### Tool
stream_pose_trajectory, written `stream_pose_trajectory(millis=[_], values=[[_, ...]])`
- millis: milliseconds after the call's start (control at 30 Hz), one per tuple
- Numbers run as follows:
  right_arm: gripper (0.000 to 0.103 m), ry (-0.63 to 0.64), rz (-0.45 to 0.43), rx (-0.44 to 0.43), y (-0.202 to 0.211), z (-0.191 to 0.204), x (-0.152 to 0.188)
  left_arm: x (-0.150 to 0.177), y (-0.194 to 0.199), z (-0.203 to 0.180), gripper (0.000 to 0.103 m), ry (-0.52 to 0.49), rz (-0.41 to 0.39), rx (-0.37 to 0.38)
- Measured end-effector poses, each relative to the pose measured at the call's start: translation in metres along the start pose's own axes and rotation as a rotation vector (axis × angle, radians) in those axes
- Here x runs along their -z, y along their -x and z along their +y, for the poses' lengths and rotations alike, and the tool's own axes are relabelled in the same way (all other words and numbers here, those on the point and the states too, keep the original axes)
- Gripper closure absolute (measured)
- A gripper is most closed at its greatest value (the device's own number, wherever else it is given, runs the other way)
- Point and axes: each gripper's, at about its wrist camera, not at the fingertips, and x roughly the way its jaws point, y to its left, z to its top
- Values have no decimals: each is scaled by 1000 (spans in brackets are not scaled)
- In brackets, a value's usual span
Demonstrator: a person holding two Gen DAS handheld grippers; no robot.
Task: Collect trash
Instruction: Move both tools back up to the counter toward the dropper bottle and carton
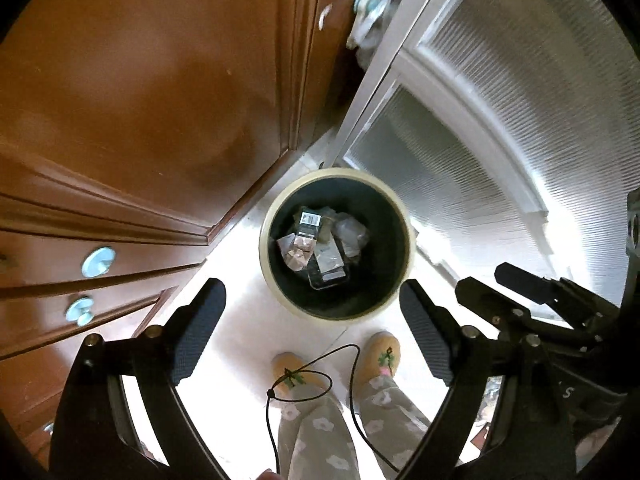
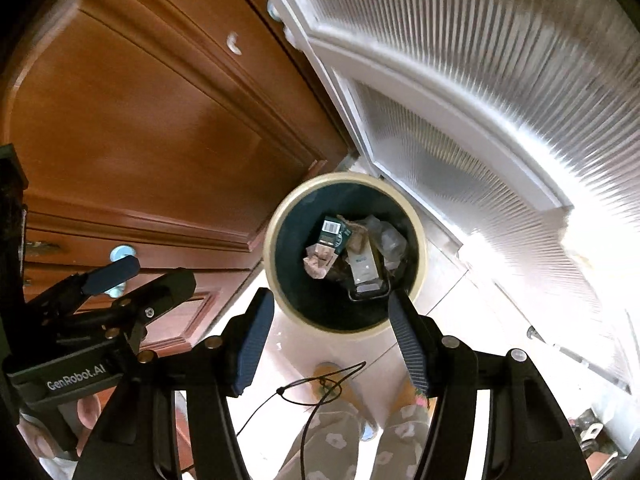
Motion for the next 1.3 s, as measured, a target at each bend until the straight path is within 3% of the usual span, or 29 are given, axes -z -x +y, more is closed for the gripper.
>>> stream_pose_trajectory(millis=[433, 667, 900, 1300], values=[[42, 5, -55, 41, 141, 37, 5, 8, 150, -22, 16, -12, -104, 38], [42, 6, -105, 46, 221, 58, 7, 12, 235, -42, 16, -67, -175, 46], [42, 46, -213, 48, 314, 90, -1, 4, 307, -54, 16, -122, -248, 50], [42, 86, -409, 77, 445, 135, -26, -31, 425, -52, 16, -195, -439, -24]])
